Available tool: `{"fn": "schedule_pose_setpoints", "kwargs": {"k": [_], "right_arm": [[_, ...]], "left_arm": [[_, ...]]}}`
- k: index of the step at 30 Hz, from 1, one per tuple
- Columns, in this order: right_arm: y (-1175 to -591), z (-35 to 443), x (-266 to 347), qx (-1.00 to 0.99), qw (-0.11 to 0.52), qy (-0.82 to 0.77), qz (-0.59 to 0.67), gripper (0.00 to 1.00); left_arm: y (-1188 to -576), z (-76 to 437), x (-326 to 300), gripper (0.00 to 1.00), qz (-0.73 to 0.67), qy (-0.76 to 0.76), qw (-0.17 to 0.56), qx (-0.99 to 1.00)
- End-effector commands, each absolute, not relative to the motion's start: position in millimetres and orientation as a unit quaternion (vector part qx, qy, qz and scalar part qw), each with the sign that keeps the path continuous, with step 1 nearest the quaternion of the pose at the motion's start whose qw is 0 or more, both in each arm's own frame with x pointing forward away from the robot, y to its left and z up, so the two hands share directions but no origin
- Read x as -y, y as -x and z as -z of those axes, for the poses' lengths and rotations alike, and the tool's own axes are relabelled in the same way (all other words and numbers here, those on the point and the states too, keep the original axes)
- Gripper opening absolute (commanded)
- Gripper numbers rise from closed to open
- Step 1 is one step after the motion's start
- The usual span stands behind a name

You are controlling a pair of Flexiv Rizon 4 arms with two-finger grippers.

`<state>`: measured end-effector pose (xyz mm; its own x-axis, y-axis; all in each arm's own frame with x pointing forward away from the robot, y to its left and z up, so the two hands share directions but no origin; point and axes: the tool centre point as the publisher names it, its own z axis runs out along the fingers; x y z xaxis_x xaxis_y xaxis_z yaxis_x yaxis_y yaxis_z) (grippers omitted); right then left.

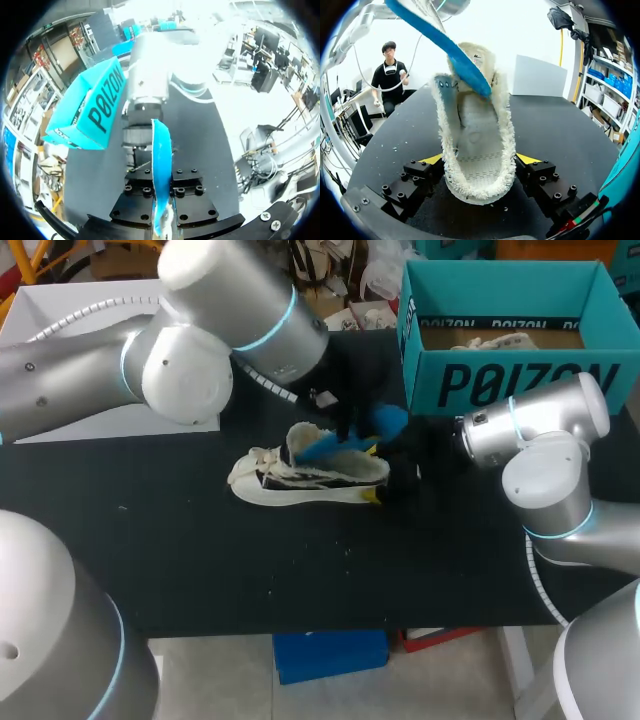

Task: Take the shoe out of the shoebox, open the shoe tongue, remove and reinsert the insole, then place the shoe into the shoebox

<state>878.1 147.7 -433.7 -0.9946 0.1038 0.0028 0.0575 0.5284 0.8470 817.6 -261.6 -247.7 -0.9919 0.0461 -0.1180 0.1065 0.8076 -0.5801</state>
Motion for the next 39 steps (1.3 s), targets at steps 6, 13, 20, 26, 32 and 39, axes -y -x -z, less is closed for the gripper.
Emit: {"fn": "schedule_pose_setpoints", "kwargs": {"k": [6, 13, 20, 26, 32, 39], "right_arm": [[-878.5, 435.6, -147.1, -0.874, 0.024, -0.047, -0.483, 0.0], [-878.5, 435.6, -147.1, -0.874, 0.024, -0.047, -0.483, 0.0], [-878.5, 435.6, -147.1, -0.874, 0.024, -0.047, -0.483, 0.0], [-878.5, 435.6, -147.1, -0.874, 0.024, -0.047, -0.483, 0.0], [-878.5, 435.6, -147.1, -0.874, 0.024, -0.047, -0.483, 0.0], [-878.5, 435.6, -147.1, -0.874, 0.024, -0.047, -0.483, 0.0]], "left_arm": [[-799.0, 171.6, 263.6, 0.0, 0.449, -0.06, -0.009, -0.892], [-796.9, 135.8, 260.6, 0.0, 0.574, -0.061, -0.089, -0.812], [-796.9, 135.8, 260.6, 0.0, 0.574, -0.061, -0.089, -0.812], [-796.9, 135.8, 260.6, 0.0, 0.574, -0.061, -0.089, -0.812], [-796.9, 135.8, 260.6, 0.0, 0.574, -0.061, -0.089, -0.812], [-786.9, 100.9, 261.6, 0.0, 0.628, -0.008, -0.141, -0.765]]}}
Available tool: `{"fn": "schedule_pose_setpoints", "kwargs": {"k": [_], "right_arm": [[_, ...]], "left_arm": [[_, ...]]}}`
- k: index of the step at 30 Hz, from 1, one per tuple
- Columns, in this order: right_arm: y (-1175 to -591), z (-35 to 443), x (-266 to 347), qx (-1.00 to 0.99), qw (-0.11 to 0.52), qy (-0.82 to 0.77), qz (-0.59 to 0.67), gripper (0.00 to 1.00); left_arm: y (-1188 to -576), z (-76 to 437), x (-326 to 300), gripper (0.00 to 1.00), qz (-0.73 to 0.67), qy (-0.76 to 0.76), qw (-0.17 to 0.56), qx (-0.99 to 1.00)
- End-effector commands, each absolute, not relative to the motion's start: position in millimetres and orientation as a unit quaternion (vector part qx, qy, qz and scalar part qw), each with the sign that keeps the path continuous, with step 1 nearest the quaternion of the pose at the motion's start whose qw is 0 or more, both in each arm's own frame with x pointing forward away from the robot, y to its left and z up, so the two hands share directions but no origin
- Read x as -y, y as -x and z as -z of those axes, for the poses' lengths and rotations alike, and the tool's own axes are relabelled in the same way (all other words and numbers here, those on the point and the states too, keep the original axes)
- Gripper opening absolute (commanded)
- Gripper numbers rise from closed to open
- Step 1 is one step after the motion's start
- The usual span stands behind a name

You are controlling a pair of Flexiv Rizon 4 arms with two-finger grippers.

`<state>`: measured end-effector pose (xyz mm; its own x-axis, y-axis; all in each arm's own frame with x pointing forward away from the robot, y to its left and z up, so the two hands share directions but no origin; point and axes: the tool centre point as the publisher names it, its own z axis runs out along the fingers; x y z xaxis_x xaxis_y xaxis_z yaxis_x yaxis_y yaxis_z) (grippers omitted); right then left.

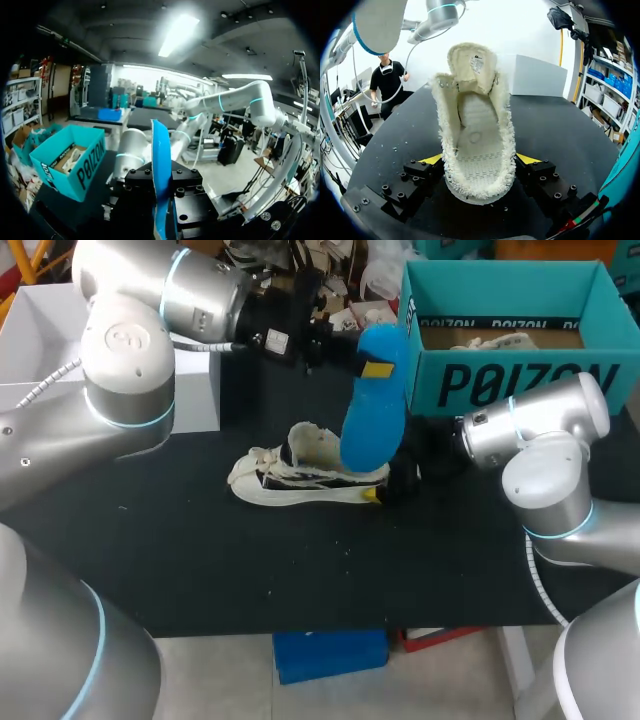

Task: Take the shoe out of the shoebox, open the shoe tongue, remove and reinsert the insole, then place the shoe into the shoebox

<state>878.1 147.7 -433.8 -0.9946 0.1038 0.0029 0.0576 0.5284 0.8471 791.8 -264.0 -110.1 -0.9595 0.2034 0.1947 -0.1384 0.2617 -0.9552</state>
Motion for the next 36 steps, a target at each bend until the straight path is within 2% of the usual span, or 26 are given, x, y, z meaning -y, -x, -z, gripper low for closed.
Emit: {"fn": "schedule_pose_setpoints", "kwargs": {"k": [1, 7, 20, 36], "right_arm": [[-878.5, 435.6, -147.1, -0.874, 0.024, -0.047, -0.483, 0.0], [-878.5, 435.6, -147.1, -0.874, 0.024, -0.047, -0.483, 0.0], [-878.5, 435.6, -147.1, -0.874, 0.024, -0.047, -0.483, 0.0], [-878.5, 435.6, -147.1, -0.874, 0.024, -0.047, -0.483, 0.0]], "left_arm": [[-786.2, 92.7, 260.5, 0.0, -0.634, 0.004, 0.145, 0.759], [-778.2, 45.2, 254.2, 0.0, -0.644, -0.001, 0.157, 0.749], [-755.7, -23.1, 258.2, 0.0, -0.651, -0.019, 0.175, 0.739], [-735.8, -53.9, 260.4, 0.0, -0.664, 0.001, 0.162, 0.73]]}}
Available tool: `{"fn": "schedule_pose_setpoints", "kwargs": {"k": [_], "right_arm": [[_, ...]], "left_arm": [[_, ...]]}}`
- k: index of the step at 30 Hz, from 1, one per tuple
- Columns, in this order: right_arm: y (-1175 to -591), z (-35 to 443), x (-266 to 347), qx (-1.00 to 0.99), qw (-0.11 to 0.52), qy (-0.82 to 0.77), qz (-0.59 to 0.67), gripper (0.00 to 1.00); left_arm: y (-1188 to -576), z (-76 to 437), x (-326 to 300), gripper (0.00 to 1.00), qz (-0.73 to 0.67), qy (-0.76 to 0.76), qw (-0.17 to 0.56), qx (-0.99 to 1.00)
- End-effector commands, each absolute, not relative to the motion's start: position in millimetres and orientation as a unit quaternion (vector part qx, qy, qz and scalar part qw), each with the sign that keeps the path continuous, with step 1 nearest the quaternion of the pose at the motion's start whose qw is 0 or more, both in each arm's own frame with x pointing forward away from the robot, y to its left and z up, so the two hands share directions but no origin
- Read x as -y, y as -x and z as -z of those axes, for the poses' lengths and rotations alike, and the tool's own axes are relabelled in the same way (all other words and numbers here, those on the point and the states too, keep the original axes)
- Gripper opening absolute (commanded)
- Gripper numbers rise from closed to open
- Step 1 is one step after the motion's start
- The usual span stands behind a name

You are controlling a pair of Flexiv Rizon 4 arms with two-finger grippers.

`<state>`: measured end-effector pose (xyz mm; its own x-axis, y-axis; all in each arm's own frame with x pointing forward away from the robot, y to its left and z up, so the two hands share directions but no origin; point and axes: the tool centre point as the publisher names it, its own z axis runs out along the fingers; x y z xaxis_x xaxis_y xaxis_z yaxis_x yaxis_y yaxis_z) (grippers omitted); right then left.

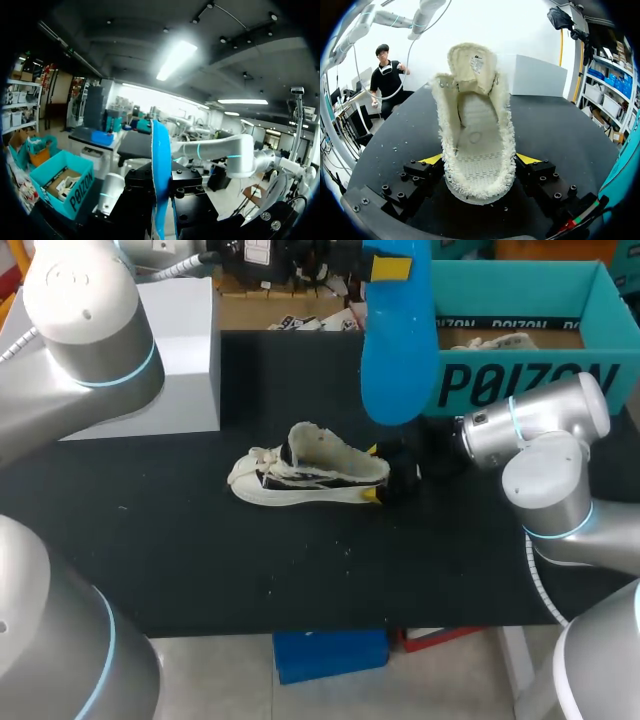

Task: Take the shoe out of the shoebox, open the shoe tongue, remove and reinsert the insole, then place the shoe into the shoebox

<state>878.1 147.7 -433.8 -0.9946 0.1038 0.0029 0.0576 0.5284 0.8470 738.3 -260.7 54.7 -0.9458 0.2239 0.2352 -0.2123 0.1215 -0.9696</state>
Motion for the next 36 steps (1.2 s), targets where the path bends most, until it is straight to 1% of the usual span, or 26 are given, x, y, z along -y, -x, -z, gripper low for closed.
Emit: {"fn": "schedule_pose_setpoints", "kwargs": {"k": [1, 2, 3, 13, 24, 30, 36], "right_arm": [[-878.5, 435.6, -147.1, -0.874, 0.024, -0.047, -0.483, 0.0], [-877.7, 435.4, -147.3, -0.876, 0.019, -0.045, -0.481, 0.22], [-877.0, 434.7, -147.4, -0.883, 0.014, -0.045, -0.468, 1.0], [-871.5, 416.8, -128.5, -0.911, 0.001, -0.043, -0.41, 1.0], [-874.6, 384.4, -111.0, -0.969, -0.036, -0.031, -0.241, 1.0], [-878.2, 376.3, -115.0, -0.985, -0.021, -0.042, -0.165, 1.0], [-880.7, 374.1, -118.9, -0.992, -0.012, -0.039, -0.117, 1.0]], "left_arm": [[-735.8, -53.9, 260.4, 0.0, -0.664, 0.001, 0.162, 0.73], [-735.8, -53.9, 260.4, 0.0, -0.664, 0.001, 0.162, 0.73], [-735.8, -53.9, 260.4, 0.0, -0.664, 0.001, 0.162, 0.73], [-735.8, -53.9, 260.4, 0.0, -0.664, 0.001, 0.162, 0.73], [-735.8, -53.9, 260.4, 0.0, -0.664, 0.001, 0.162, 0.73], [-735.8, -53.9, 260.4, 0.0, -0.664, 0.001, 0.162, 0.73], [-735.8, -53.9, 260.4, 0.0, -0.664, 0.001, 0.162, 0.73]]}}
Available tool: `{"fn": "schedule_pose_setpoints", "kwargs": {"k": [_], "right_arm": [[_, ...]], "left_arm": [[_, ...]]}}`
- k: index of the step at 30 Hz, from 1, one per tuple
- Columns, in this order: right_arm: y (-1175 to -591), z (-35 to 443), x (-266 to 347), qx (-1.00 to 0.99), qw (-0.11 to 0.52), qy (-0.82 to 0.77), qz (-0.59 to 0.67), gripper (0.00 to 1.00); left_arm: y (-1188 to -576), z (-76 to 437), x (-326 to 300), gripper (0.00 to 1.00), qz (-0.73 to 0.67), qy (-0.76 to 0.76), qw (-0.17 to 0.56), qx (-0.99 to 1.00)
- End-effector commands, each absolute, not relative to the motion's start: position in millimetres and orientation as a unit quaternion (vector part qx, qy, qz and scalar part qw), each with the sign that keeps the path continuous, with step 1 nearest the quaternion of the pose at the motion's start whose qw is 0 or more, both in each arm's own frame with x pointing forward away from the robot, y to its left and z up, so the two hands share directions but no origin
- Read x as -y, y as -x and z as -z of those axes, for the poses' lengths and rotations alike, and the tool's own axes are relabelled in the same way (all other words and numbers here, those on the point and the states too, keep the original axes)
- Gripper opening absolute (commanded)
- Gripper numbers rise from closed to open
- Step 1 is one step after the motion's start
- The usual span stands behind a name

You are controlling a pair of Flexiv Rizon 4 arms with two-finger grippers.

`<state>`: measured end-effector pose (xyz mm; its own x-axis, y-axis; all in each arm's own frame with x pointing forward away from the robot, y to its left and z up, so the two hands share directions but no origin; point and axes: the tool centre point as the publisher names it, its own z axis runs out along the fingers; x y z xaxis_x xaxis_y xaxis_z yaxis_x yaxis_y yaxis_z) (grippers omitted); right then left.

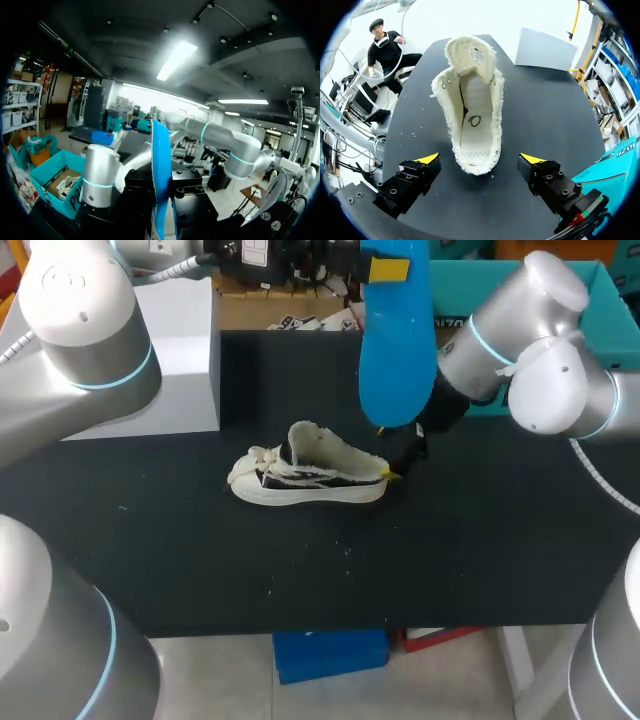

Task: Take the shoe out of the shoebox, open the shoe tongue, remove and reinsert the insole, then place the shoe into the shoebox

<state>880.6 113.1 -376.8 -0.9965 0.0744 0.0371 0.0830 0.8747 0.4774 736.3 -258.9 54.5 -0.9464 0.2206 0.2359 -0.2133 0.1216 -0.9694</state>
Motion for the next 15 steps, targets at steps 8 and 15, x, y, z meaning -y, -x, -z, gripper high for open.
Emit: {"fn": "schedule_pose_setpoints", "kwargs": {"k": [8, 15], "right_arm": [[-880.8, 370.8, -126.9, 0.998, 0.017, 0.007, 0.062, 1.0], [-880.3, 370.7, -131.1, 0.999, 0.018, 0.007, 0.037, 1.0]], "left_arm": [[-735.8, -53.9, 260.4, 0.0, -0.664, 0.001, 0.162, 0.73], [-735.8, -53.9, 260.4, 0.0, -0.664, 0.001, 0.162, 0.73]]}}
